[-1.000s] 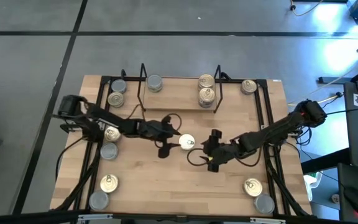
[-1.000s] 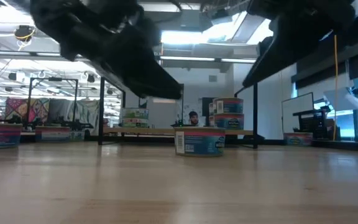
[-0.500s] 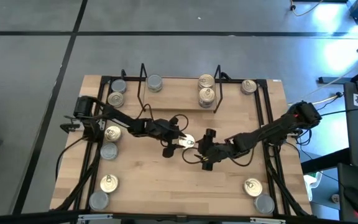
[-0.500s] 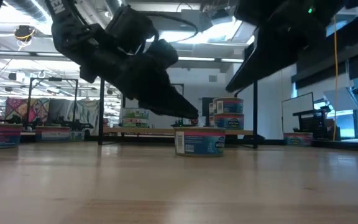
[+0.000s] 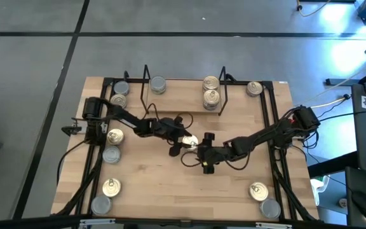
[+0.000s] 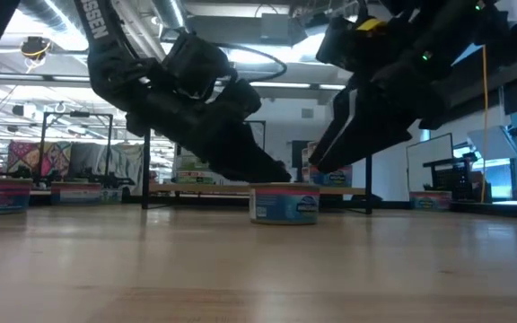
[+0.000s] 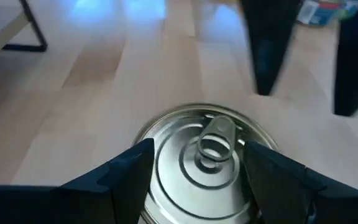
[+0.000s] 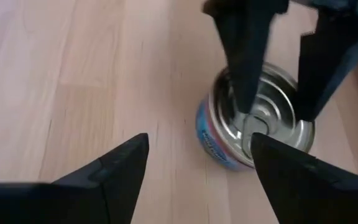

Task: Stack canned seafood by type on shelf
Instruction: Put the blue-pink tuna can on the shelf

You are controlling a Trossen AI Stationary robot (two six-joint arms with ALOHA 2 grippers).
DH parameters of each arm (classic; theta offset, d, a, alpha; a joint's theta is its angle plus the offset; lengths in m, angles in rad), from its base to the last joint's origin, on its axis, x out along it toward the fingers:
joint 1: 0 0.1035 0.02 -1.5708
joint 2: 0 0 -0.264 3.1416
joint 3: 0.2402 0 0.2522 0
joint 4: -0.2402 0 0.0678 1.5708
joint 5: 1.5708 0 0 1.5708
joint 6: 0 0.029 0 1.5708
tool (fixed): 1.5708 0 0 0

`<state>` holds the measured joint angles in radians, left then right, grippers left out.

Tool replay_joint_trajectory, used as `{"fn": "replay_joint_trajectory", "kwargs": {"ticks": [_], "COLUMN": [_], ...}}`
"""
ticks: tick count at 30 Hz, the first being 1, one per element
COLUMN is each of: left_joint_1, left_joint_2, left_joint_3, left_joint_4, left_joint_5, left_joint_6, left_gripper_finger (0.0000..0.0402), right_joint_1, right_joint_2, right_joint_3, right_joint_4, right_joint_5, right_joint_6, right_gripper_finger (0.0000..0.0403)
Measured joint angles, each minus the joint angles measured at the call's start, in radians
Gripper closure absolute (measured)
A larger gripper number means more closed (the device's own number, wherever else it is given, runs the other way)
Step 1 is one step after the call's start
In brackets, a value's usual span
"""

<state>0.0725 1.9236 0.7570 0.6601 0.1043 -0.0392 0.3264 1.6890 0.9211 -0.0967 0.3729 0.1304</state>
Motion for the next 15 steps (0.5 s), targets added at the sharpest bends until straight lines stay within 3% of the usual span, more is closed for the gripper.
{"fn": "replay_joint_trajectory", "kwargs": {"ticks": [8,15], "left_joint_1": [0.062,0.072], "left_joint_2": [0.012,0.011], "left_joint_3": [0.0,-0.002], "left_joint_4": [-0.004,0.002], "left_joint_5": [0.094,0.106], "left_joint_6": [-0.139,-0.146], "left_gripper_finger": [0.0153,0.0153], "right_joint_1": [0.0,0.0], "right_joint_2": [0.01,0.065], "right_joint_3": [0.0,0.002], "right_joint_4": [0.018,0.055], "right_joint_5": [0.089,0.18], "right_joint_6": [-0.155,-0.338], "right_gripper_finger": [0.0119,0.0119]}}
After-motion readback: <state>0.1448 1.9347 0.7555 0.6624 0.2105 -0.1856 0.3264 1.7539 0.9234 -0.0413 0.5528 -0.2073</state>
